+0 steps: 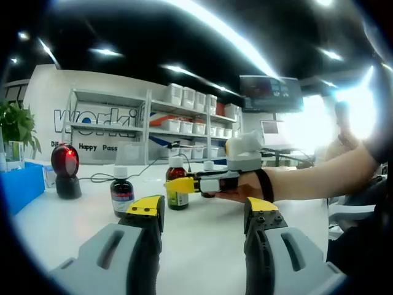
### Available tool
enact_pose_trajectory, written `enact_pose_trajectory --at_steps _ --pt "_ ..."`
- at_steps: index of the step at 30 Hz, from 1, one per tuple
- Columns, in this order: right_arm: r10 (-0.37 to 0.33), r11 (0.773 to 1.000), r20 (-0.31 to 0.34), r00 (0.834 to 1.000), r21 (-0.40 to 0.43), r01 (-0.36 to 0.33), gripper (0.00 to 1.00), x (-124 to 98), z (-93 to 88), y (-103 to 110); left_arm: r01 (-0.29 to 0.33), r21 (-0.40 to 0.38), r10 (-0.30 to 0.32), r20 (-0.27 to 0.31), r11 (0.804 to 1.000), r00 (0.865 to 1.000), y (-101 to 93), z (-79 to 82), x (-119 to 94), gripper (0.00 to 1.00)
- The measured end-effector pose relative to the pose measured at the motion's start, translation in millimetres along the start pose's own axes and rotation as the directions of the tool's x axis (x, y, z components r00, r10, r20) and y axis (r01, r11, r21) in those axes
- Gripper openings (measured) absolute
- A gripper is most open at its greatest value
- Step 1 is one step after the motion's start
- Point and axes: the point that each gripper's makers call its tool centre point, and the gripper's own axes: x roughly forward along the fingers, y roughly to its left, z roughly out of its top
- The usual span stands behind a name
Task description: Rotate the medicine bottle to make it face forward pick up the medicine bottle inspect the drug traceability code place the medicine on the table
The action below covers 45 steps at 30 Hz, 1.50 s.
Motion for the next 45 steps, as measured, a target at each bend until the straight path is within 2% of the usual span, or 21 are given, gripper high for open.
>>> enact_pose_trajectory --at_steps 4,5,6,8,10,13,16,17,18,21,24,28,29,31,34,39,45 --pt "-0.073 0.997 0.029 0.997 -0.006 0.073 0.39 -3.7 -0.3 -3.9 0.002 0.003 -0.002 0.0 1.0 1.0 -0.6 0.3 0.1 0.43" --pt "-0.116 0.993 0.036 0.993 -0.025 0.116 0.4 -6.6 3.0 -11.3 0.002 0.002 -0.002 0.001 1.0 1.0 -0.4 0.5 0.0 0.43" --pt "-0.129 0.992 0.051 0.99 -0.009 0.13 0.4 -7.4 6.1 -10.5 0.0 0.0 0.0 0.002 1.0 1.0 0.4 0.4 -0.1 0.43" --pt "-0.157 0.988 0.048 0.986 0.005 0.157 0.41 -7.8 6.8 -11.5 -0.002 -0.003 0.002 0.003 1.0 1.0 0.6 0.5 -0.1 0.43" --pt "-0.2 0.979 0.029 0.979 -0.024 0.201 0.42 -6.3 4.8 -15.2 -0.001 -0.002 0.001 0.003 1.0 1.0 -0.2 0.5 0.0 0.43" --pt "-0.269 0.962 0.028 0.963 -0.048 0.27 0.42 -6.3 7.6 -14.1 0.0 0.002 0.0 0.001 1.0 1.0 -0.8 0.4 0.1 0.43" --pt "-0.345 0.935 0.01 0.939 -0.08 0.344 0.41 -3.7 6.6 -13.8 -0.005 -0.002 0.005 0.004 1.0 1.0 0.0 1.0 -0.3 0.43" --pt "-0.367 0.925 0.013 0.93 -0.098 0.367 0.38 -2.4 7.0 -15.7 -0.006 -0.002 0.006 0.004 1.0 1.0 0.2 1.1 -0.4 0.43" --pt "-0.383 0.918 -0.013 0.924 -0.119 0.379 0.35 -2.9 3.4 -16.2 -0.006 -0.002 0.006 0.004 1.0 1.0 0.2 1.1 -0.5 0.43" --pt "-0.398 0.914 0.0 0.917 -0.085 0.397 0.29 -4.7 6.2 -18.9 -0.005 -0.004 0.005 0.006 1.0 1.0 0.1 1.4 -0.7 0.43" --pt "-0.38 0.923 -0.005 0.925 -0.062 0.379 0.29 -1.9 2.9 -20.2 -0.004 -0.005 0.004 0.007 1.0 1.0 -0.2 1.6 -0.8 0.43" --pt "-0.326 0.945 -0.011 0.945 -0.046 0.325 0.28 -1.6 1.6 -18.6 -0.002 -0.003 0.002 0.007 1.0 1.0 -0.6 1.6 -0.8 0.43" --pt "-0.283 0.959 -0.01 0.959 -0.026 0.283 0.28 -0.8 1.8 -15.5 -0.003 -0.004 0.003 0.007 1.0 1.0 -0.5 1.7 -0.8 0.43" --pt "-0.215 0.976 0.003 0.977 -0.041 0.215 0.28 1.1 2.0 -15.1 -0.004 -0.004 0.004 0.007 1.0 1.0 -0.4 1.6 -0.9 0.43" --pt "-0.14 0.99 -0.004 0.99 -0.027 0.14 0.28 1.7 0.4 -17.8 0.002 -0.001 -0.002 0.002 1.0 1.0 -1.5 0.6 -0.5 0.43" --pt "-0.072 0.997 -0.015 0.997 -0.027 0.072 0.28 3.2 1.3 -19.8 0.001 0.002 -0.001 -0.003 1.0 1.0 -0.8 -0.8 0.0 0.43" --pt "-0.047 0.998 -0.017 0.999 -0.034 0.046 0.29 5.5 1.0 -17.0 -0.002 0.009 0.002 -0.014 1.0 1.0 -1.4 -2.5 0.8 0.43"
